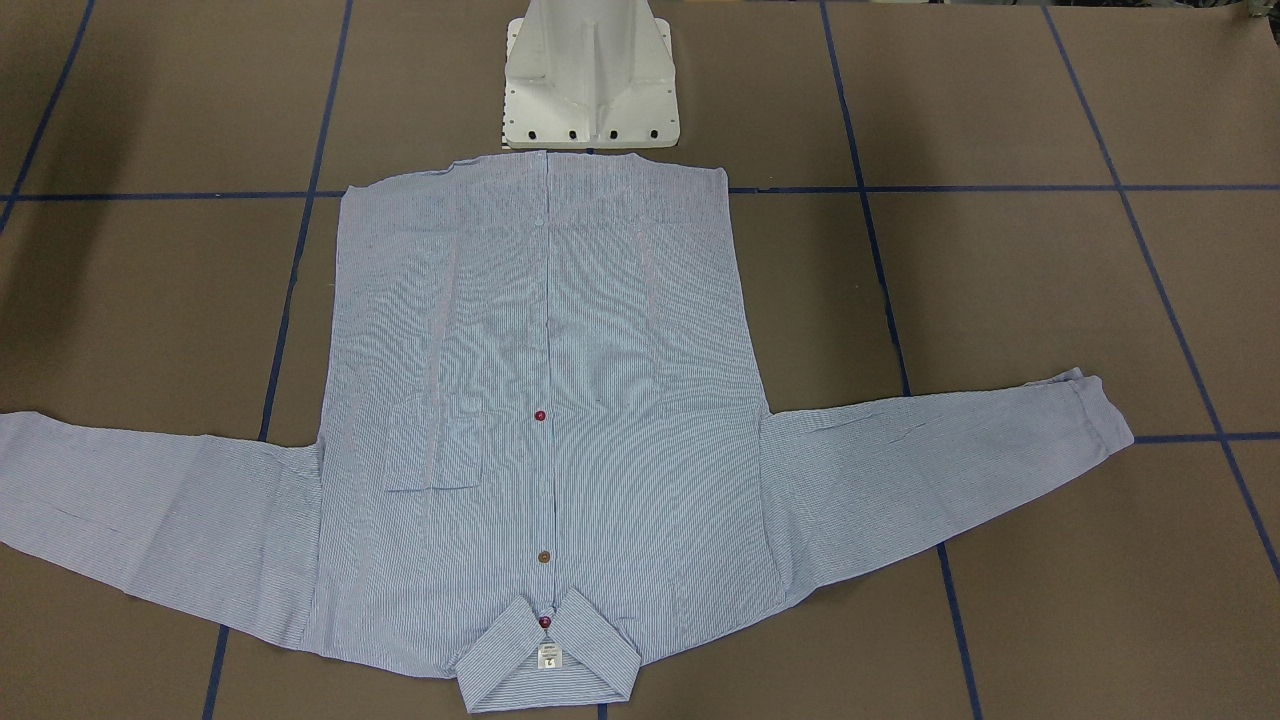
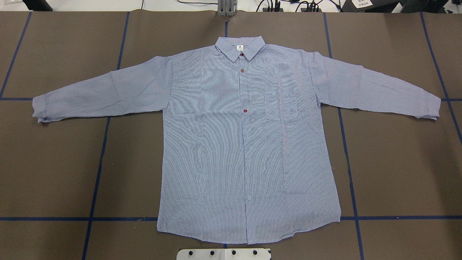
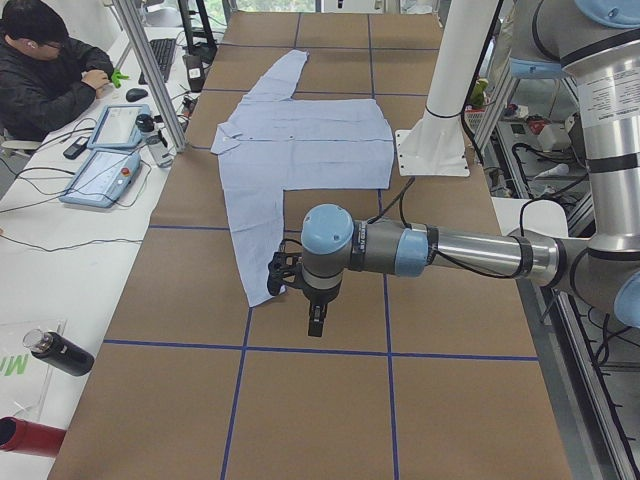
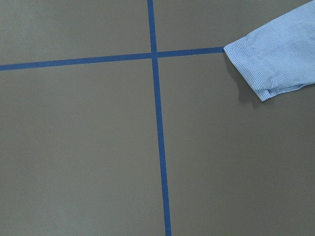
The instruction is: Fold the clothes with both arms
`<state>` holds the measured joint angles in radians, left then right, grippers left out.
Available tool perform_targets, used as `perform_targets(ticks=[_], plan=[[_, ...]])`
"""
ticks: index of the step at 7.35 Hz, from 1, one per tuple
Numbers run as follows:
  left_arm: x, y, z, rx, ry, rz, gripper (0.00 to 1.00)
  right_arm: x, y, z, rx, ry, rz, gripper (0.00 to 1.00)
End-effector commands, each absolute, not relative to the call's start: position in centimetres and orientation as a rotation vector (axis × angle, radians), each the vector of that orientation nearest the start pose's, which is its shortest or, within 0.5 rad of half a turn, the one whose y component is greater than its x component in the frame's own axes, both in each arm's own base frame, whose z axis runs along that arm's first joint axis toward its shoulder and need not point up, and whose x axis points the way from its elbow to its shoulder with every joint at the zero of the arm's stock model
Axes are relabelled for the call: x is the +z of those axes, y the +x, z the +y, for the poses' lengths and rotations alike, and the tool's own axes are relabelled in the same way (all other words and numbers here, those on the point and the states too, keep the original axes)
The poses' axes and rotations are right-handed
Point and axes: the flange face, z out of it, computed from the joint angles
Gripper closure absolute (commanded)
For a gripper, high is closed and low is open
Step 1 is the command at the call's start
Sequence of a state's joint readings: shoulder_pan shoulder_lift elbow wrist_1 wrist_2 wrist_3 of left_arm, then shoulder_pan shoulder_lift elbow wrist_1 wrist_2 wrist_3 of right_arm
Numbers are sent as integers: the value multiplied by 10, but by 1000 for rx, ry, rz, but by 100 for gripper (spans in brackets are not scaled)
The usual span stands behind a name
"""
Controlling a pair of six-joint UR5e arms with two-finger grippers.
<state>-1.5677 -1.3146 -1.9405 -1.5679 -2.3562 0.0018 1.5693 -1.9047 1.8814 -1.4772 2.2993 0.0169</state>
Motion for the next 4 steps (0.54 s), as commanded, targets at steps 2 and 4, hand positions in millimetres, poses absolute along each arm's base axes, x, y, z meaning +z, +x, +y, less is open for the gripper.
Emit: perform_targets(ticks=[2, 4], plan=[[580, -61, -390, 53, 120, 794, 0, 637, 64, -359, -16, 66, -750, 0], [564, -61, -400, 72, 161, 783, 0, 615, 64, -373, 2, 97, -761, 0]])
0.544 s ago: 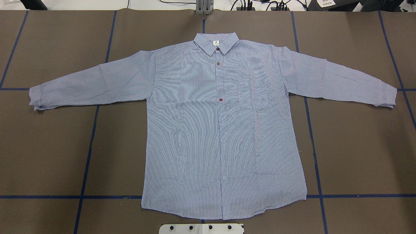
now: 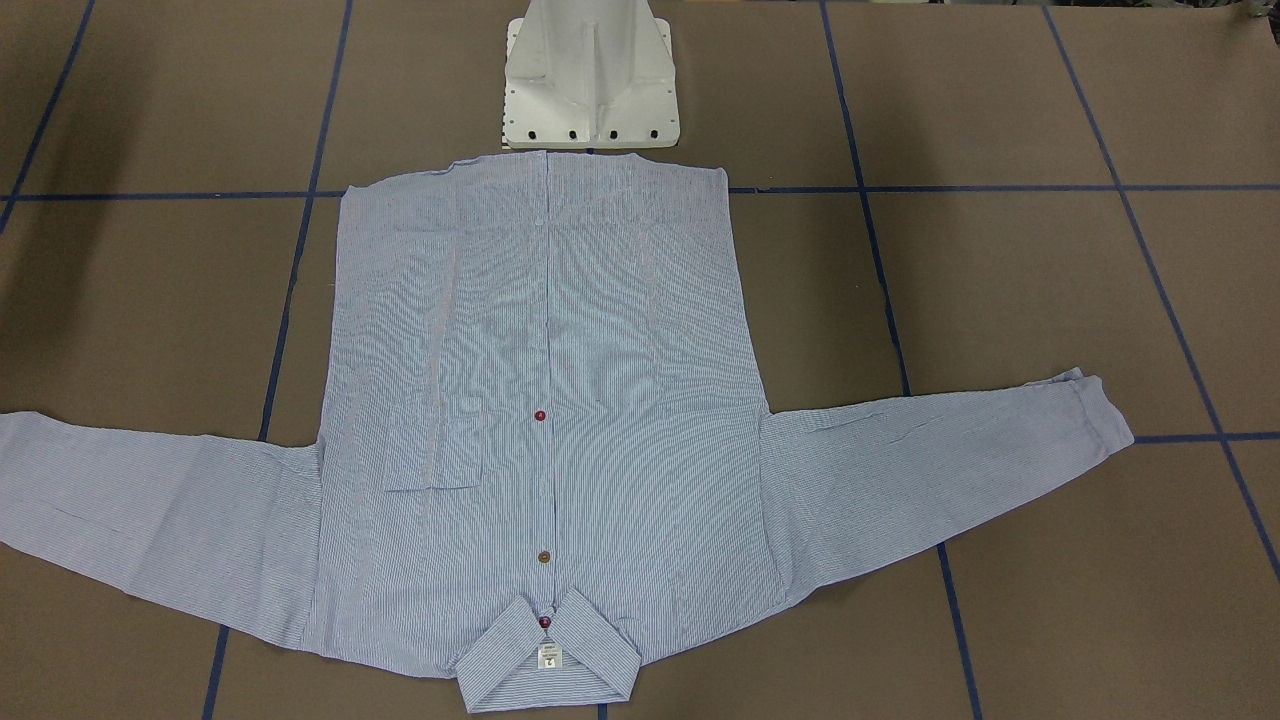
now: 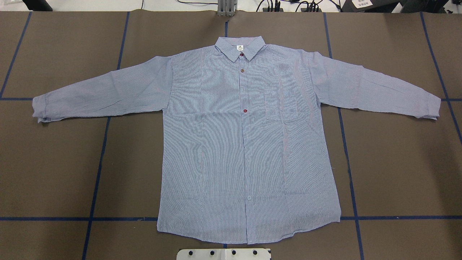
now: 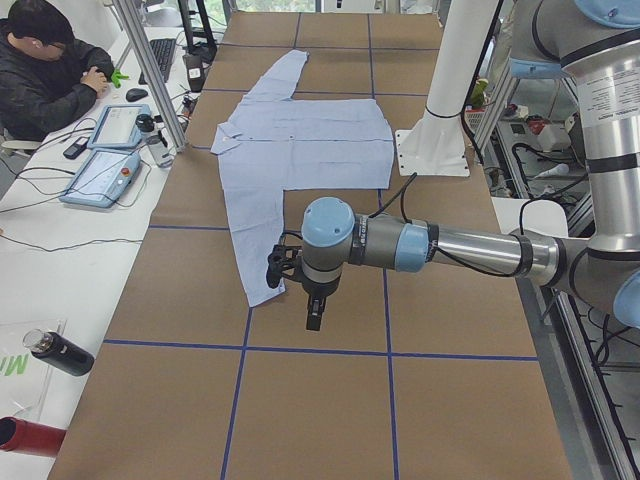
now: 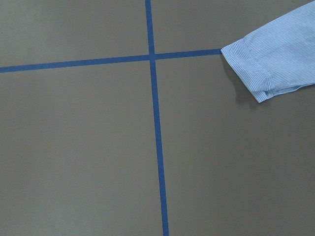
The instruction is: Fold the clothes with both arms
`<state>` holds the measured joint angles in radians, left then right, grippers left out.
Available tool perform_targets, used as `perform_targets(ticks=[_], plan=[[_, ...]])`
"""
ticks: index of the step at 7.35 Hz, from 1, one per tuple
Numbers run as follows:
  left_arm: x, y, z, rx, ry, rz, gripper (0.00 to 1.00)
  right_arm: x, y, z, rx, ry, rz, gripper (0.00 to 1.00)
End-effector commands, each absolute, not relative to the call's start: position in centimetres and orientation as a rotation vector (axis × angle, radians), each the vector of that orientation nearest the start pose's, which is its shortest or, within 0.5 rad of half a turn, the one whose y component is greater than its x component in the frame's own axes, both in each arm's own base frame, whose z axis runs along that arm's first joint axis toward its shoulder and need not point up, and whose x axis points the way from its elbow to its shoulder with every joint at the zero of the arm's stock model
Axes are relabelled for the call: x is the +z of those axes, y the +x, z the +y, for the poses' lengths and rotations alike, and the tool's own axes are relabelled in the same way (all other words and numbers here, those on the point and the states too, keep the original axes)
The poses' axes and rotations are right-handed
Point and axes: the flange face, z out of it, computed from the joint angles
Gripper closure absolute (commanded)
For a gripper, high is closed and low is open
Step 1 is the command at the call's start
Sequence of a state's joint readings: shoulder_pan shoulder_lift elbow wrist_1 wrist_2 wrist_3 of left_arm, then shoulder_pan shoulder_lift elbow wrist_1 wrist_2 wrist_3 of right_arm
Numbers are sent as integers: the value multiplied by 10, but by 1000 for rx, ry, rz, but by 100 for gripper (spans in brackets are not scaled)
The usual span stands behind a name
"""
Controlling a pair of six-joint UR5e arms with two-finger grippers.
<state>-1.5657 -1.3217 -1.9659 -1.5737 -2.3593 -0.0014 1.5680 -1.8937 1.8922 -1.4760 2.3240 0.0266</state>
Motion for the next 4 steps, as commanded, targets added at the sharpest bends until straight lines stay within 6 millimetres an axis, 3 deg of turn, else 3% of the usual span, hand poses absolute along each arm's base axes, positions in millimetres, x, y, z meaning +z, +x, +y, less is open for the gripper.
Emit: perform_targets(ticks=[1, 2, 3, 4], plan=[[557, -63, -401, 86, 186, 779, 0, 605, 63, -383, 21, 108, -764, 0], [572, -59, -398, 74, 144, 832, 0, 601, 63, -389, 20, 117, -764, 0], [568, -57, -399, 83, 157, 871, 0, 596, 62, -392, 13, 126, -764, 0], [545, -57, -413, 99, 215, 869, 0, 589, 60, -399, 19, 134, -771, 0]])
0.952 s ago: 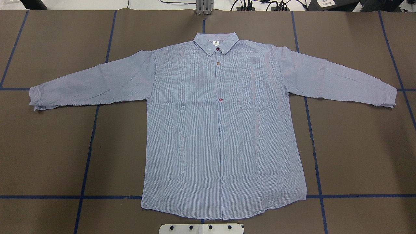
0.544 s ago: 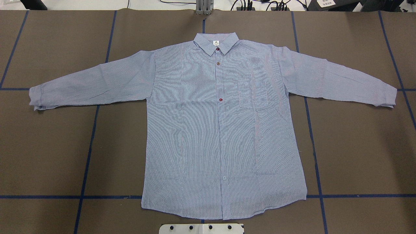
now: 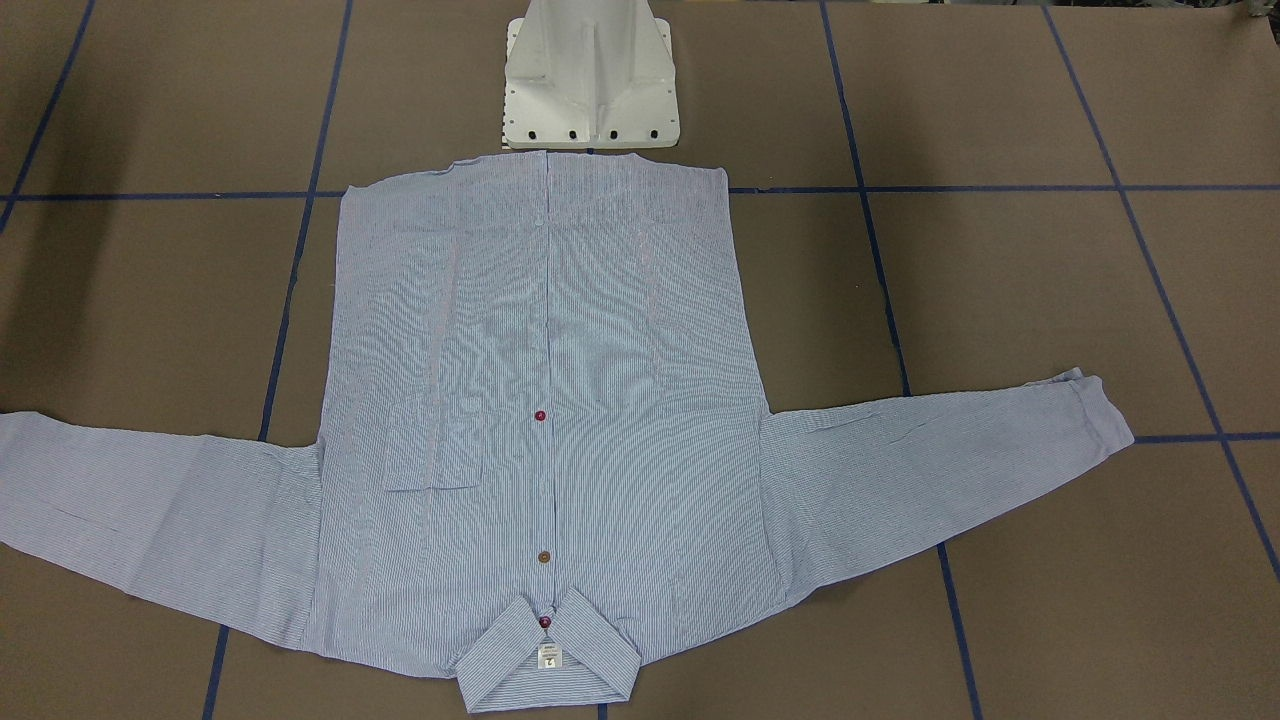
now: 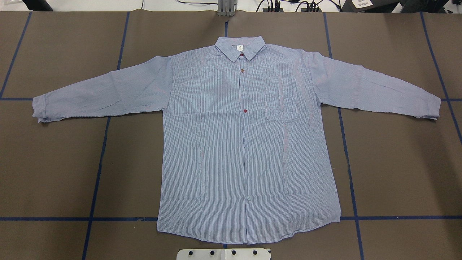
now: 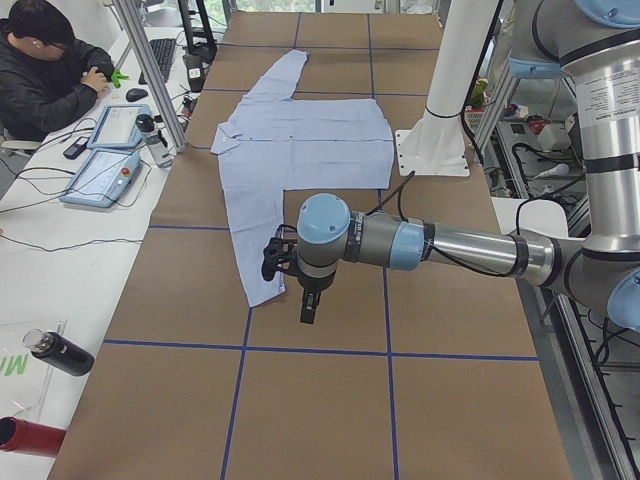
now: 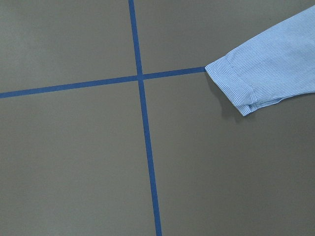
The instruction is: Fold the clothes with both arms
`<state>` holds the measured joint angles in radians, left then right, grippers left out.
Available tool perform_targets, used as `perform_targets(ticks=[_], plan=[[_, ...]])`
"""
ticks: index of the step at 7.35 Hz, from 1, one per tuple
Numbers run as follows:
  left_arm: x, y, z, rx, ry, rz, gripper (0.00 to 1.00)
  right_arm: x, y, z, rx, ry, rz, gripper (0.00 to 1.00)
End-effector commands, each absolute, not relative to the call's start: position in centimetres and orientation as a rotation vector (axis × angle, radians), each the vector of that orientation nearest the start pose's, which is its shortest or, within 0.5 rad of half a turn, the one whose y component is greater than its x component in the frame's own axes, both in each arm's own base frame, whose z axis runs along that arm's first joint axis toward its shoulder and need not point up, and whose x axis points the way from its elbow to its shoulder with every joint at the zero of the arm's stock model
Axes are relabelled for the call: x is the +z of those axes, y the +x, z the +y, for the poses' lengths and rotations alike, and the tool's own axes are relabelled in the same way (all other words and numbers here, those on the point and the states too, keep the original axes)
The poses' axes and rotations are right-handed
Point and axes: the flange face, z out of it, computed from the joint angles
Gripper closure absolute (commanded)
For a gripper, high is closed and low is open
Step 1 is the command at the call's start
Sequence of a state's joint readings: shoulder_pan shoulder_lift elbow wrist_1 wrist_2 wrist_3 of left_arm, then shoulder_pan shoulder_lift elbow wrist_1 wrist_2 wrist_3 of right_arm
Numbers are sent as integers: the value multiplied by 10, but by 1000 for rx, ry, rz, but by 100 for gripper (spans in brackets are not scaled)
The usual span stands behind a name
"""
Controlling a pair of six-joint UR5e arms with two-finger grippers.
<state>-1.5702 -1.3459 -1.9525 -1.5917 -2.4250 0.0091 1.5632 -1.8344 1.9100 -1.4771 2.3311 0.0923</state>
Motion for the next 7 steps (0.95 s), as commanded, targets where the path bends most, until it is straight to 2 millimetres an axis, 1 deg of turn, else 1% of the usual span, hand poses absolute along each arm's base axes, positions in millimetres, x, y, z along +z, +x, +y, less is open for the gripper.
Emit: perform_targets(ticks=[1, 2, 3, 4, 5, 6, 7], plan=[[494, -59, -454, 159, 370, 849, 0, 576, 54, -412, 44, 134, -805, 0], [487, -57, -459, 161, 381, 847, 0, 565, 46, -422, 60, 132, -818, 0], [489, -57, -463, 166, 381, 857, 0, 561, 35, -427, 47, 128, -830, 0], [489, -57, -463, 169, 384, 857, 0, 560, 25, -430, 27, 154, -854, 0], [491, -57, -462, 167, 380, 857, 0, 564, -8, -438, -11, 129, -864, 0], [490, -57, -462, 169, 382, 856, 0, 576, -25, -459, -28, 124, -866, 3], [490, -57, -462, 171, 382, 856, 0, 602, -35, -468, -57, 150, -852, 2]])
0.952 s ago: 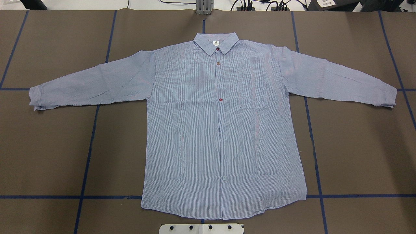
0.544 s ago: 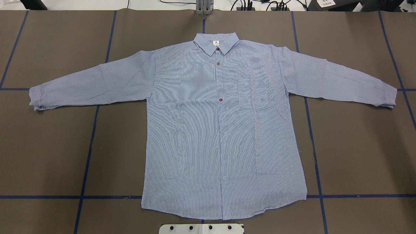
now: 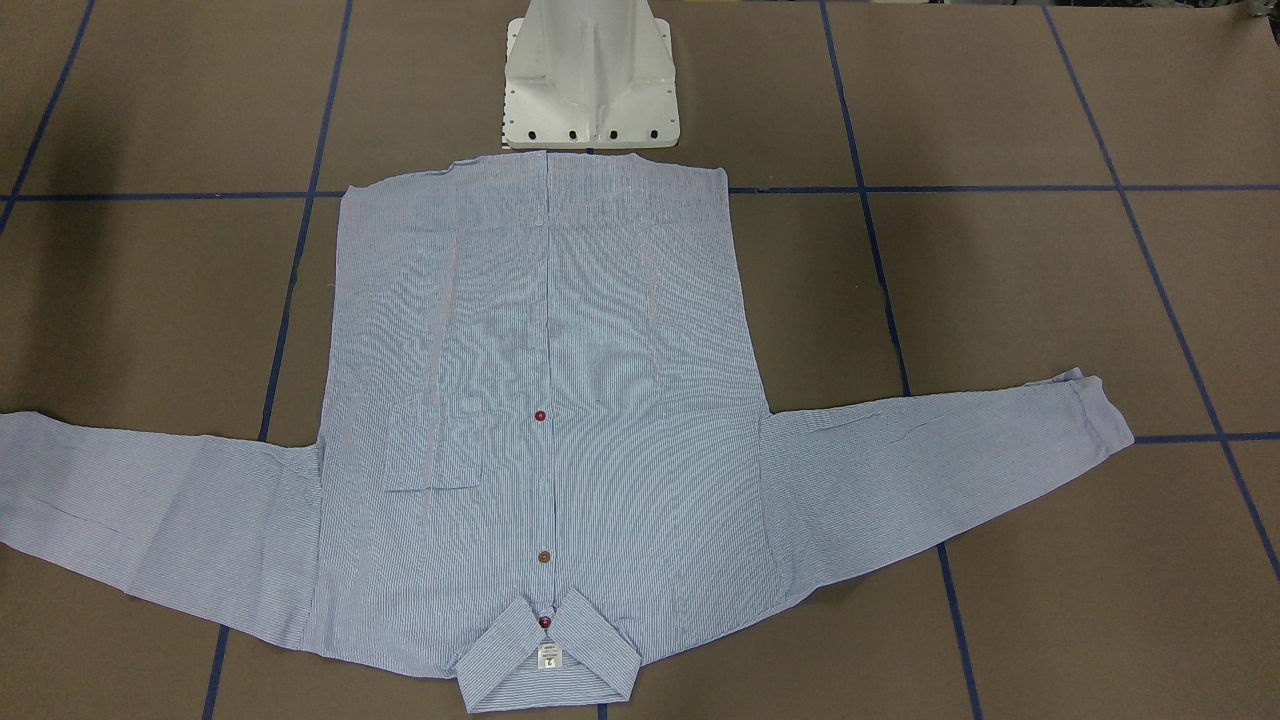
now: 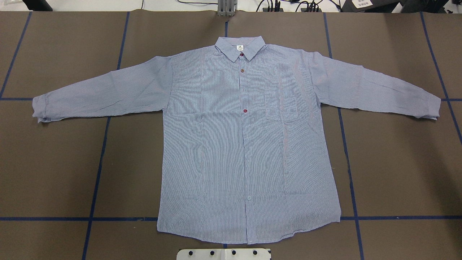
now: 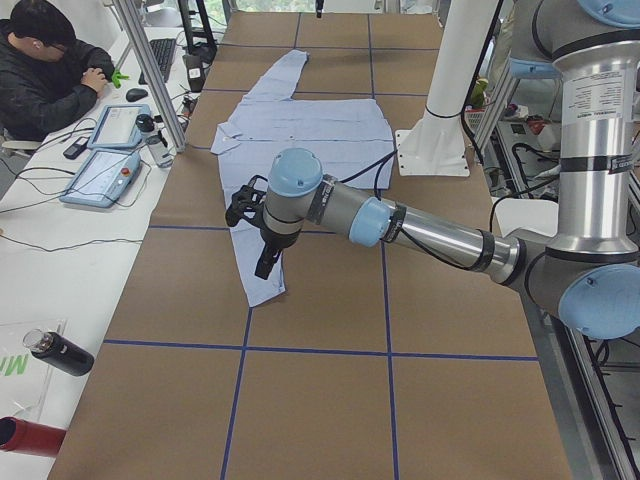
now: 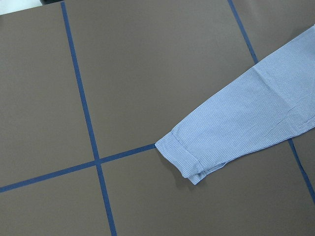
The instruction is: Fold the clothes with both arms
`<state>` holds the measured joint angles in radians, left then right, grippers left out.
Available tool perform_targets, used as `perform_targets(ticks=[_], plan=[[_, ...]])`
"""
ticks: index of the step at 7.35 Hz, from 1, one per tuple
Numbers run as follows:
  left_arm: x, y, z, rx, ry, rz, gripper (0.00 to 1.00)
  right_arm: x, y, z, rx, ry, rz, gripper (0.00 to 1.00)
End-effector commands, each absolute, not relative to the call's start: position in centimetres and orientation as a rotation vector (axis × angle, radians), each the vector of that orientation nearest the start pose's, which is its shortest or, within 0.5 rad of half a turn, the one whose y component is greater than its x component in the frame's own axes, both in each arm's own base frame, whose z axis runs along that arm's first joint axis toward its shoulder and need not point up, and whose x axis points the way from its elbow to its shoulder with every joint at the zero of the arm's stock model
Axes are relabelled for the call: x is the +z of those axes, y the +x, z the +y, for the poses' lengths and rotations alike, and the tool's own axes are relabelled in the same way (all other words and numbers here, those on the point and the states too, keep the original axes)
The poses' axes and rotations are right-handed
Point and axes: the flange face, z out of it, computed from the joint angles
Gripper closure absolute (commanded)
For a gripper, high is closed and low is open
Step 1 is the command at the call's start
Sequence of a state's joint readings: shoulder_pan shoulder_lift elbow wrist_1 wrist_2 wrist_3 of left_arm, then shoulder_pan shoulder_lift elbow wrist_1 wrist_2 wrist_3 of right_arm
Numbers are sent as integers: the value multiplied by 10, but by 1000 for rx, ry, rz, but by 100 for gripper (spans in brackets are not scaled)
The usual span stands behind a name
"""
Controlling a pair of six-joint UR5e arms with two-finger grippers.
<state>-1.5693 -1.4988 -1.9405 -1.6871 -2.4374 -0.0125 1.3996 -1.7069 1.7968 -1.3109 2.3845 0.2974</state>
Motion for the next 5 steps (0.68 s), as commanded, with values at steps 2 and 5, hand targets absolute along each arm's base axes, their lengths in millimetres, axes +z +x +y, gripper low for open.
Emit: perform_targets(ticks=[2, 5], plan=[[490, -57, -462, 174, 385, 856, 0, 647, -55, -499, -112, 221, -860, 1], [489, -57, -462, 174, 386, 856, 0, 653, -93, -509, -178, 225, -787, 5]])
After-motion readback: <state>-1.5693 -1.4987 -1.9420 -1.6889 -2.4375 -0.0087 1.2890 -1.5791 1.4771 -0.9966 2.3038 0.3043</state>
